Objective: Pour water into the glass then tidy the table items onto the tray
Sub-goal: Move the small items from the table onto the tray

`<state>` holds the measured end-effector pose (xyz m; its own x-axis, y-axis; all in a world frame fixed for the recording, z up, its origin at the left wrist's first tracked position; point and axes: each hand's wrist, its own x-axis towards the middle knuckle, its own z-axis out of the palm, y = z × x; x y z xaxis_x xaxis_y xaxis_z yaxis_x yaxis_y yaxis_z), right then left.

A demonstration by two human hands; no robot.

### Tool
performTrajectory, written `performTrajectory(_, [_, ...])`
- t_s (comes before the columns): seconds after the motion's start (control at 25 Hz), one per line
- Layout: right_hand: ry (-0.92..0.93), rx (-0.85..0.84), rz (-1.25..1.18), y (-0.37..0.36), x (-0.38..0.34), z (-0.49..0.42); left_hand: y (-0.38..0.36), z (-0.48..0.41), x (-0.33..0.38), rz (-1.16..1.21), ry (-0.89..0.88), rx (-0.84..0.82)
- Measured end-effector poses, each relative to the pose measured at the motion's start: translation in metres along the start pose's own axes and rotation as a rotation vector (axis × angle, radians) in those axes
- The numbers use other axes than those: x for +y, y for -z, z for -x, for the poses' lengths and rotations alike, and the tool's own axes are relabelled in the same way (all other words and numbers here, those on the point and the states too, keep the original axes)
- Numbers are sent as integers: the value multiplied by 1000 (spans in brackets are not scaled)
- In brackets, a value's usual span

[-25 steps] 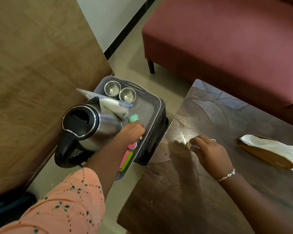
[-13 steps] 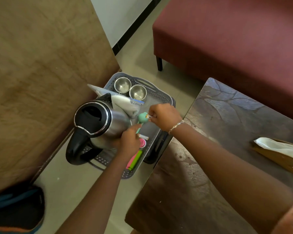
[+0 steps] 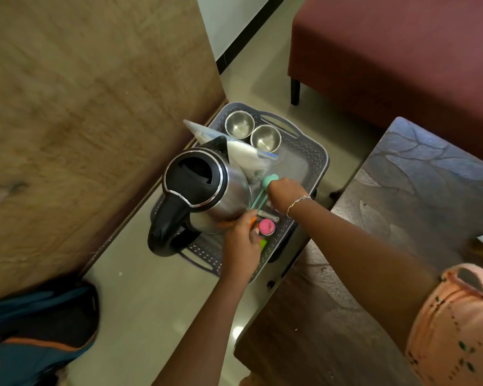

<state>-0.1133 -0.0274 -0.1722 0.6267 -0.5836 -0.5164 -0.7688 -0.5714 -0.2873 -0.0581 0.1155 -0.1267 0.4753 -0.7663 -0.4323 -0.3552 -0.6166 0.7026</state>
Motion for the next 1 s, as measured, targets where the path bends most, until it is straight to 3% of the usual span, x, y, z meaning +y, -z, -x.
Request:
performTrajectory(0.24, [3, 114, -46, 11, 9, 15, -2, 5, 1, -74, -36, 44])
performTrajectory(0.36, [4, 312, -86, 17, 24, 44, -7, 6, 7, -97, -155, 89])
performTrajectory(0.56, [98, 682, 77, 8, 67, 126, -53, 26, 31, -320, -402, 76])
performTrajectory(0.72, [1, 669, 152, -20, 111, 193, -108, 60, 56, -534, -531, 39])
performTrajectory(1.0, [-178, 664, 111, -66, 211, 349, -238, 161, 103, -552, -559, -101])
